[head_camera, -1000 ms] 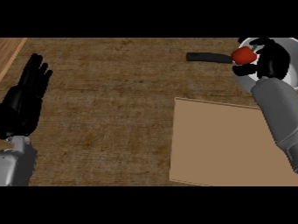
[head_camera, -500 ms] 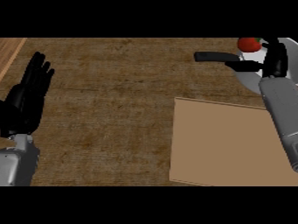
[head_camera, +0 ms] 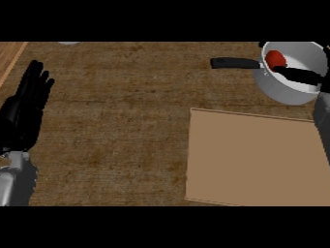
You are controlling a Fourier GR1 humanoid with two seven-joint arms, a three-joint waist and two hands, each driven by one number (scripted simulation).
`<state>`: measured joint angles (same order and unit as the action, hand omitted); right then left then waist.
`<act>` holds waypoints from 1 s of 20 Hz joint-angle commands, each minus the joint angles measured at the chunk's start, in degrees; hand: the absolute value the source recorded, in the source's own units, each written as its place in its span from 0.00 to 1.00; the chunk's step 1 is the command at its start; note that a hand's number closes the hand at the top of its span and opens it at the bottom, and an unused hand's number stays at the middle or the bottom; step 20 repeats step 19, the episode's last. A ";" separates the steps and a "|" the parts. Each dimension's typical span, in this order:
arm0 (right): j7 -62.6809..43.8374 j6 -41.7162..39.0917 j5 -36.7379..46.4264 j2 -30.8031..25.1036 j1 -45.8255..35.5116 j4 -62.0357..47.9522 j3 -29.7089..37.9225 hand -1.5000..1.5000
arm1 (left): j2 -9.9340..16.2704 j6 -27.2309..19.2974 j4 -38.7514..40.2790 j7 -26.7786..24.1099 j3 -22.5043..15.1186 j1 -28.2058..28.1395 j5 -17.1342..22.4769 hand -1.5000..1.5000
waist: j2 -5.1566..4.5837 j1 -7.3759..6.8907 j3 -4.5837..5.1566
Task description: Pick the bell pepper from the tray and place it in the pot
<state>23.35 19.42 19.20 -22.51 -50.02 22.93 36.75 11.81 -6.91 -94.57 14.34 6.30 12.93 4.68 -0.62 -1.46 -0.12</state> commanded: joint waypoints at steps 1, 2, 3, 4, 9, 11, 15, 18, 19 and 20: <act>4.17 -4.68 -3.78 -4.25 1.03 -2.64 2.44 0.00 | -0.08 0.42 0.53 -1.33 0.32 -0.85 -0.25 0.50 | 0.05 0.10 0.03; 6.36 -6.34 -4.34 -4.53 3.13 -3.53 2.82 0.00 | -1.03 -1.17 2.56 -0.63 -0.06 2.20 -1.00 0.50 | -0.04 0.33 0.01; 2.53 -9.27 -4.37 -6.38 2.82 -1.29 1.53 0.00 | -0.92 -0.35 3.26 -2.01 0.06 0.22 -1.06 0.50 | 0.35 0.98 0.08; 6.03 -8.93 -5.48 -6.41 4.87 -2.46 2.75 0.00 | -0.88 -1.88 -1.11 2.46 -0.38 1.45 -1.23 0.50 | 0.29 0.60 0.03; 4.75 -15.55 -6.70 -11.83 5.62 -4.20 1.69 0.00 | -0.36 0.73 0.11 -0.71 0.11 -0.81 -0.69 0.50 | 0.28 0.57 0.05; 6.37 -15.72 -6.94 -12.05 7.07 -4.20 0.95 0.00 | 0.52 1.86 0.52 -1.22 1.75 -1.97 0.43 0.50 | 0.29 0.56 0.06; 4.65 -18.01 -8.09 -12.97 9.78 -0.31 -1.04 0.00 | 0.63 1.87 1.95 -0.33 2.61 -0.10 0.74 0.50 | 0.53 1.25 0.11; 8.82 -19.41 -9.86 -12.50 12.98 -2.47 -0.46 0.00 | -1.15 -0.28 -0.42 0.42 0.19 -0.67 -1.96 0.50 | 0.45 0.98 0.07; 10.74 -19.16 -10.24 -13.72 13.49 -3.86 0.28 0.00 | -1.92 -0.08 -1.33 -1.14 -0.18 -2.86 -1.97 0.50 | 0.36 0.72 0.05; 10.74 -19.16 -10.24 -13.72 13.49 -3.86 0.28 0.00 | -1.92 -0.08 -1.33 -1.14 -0.18 -2.86 -1.97 0.50 | 0.36 0.72 0.05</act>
